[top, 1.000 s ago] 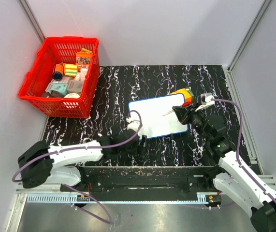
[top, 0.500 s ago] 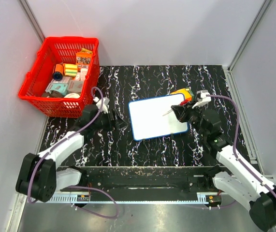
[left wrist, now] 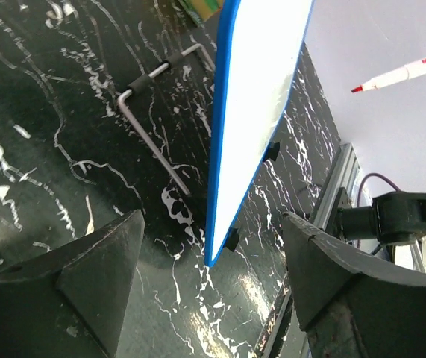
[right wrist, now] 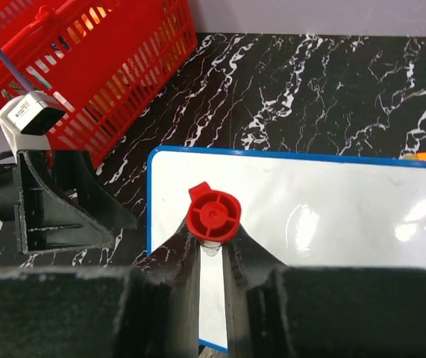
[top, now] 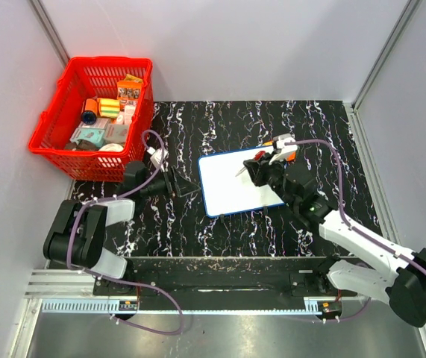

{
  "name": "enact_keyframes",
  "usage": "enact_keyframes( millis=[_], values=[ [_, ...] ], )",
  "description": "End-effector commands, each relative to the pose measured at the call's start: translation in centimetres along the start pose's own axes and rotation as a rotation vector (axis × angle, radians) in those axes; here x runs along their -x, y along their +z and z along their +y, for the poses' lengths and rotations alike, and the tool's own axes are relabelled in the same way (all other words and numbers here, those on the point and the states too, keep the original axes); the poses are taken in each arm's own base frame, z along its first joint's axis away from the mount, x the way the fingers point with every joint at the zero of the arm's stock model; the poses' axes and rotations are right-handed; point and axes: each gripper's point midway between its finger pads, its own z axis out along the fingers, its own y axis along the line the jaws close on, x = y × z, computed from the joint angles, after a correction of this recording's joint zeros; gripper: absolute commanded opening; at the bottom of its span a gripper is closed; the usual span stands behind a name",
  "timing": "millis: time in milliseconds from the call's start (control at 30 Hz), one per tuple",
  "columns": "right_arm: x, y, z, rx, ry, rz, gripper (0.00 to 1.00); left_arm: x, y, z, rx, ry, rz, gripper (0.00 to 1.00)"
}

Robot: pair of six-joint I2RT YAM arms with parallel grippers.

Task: Write a sentence on the whiteboard
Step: Move the whiteboard stand to the center of the board.

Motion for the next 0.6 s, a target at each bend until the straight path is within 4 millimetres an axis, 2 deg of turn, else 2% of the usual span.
enact_keyframes(
  millis=[0,100,300,433,567],
  values=[
    [5.5,1.0,1.4,-0.062,-0.102,-0.196,0.0,2.0,0.6,-2.5,-0.171,0.175,-0.038,0.77],
    [5.9,1.4,1.6,-0.065,-0.132,-0.221,0.0,1.6,1.1,-1.8,-0.175,0.185,-0.011,0.75],
    [5.9,1.0,2.6,0.005,-0.14,-0.246,0.0,1.1,2.6,-1.2,-0.186,0.206,0.036,0.73],
    [5.4,0.4,3.4,0.067,-0.147,-0.252,0.0,0.7,3.8,-1.4,-0.206,0.215,0.084,0.7],
    [5.3,0.1,3.9,0.099,-0.143,-0.258,0.0,1.3,4.3,-1.6,-0.234,0.233,0.092,0.68]
  ],
)
